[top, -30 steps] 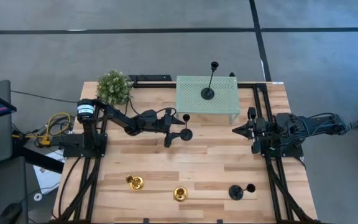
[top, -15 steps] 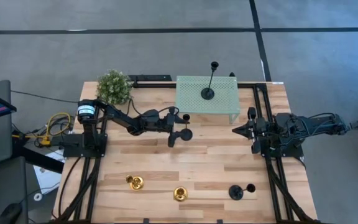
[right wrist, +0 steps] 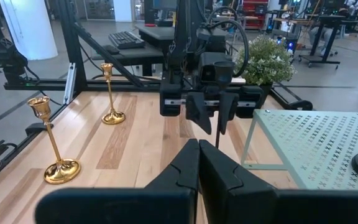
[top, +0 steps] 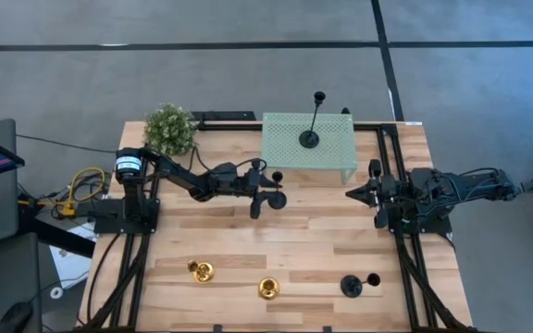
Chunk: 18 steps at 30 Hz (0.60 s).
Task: Pick & Place candle stick holders
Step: Put the top black candle holder on the shelf
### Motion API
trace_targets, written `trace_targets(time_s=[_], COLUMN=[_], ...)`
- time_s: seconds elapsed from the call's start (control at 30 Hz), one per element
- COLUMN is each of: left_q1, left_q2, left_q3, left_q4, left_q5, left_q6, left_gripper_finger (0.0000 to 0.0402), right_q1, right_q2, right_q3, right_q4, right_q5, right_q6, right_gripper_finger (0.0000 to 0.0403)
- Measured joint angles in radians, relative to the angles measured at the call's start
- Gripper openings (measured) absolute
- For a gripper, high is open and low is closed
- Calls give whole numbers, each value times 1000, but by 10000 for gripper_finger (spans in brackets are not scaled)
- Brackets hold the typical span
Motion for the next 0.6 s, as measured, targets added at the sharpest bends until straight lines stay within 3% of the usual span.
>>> trace_targets(time_s=[0.37, 0.6], left_q1=[0, -1], left_q2=[0, 0], left_q3=[0, 0], left_q4=[-4, -6], left_q5=[-15, -27], left_q6=[0, 0], left_gripper_finger=[15, 16], right_q1=[0, 0], right_q2=[0, 0], right_q3=[0, 0], right_q4=[0, 0], right_q5=[0, 0], right_q6=[0, 0], right_gripper_finger=[0, 0])
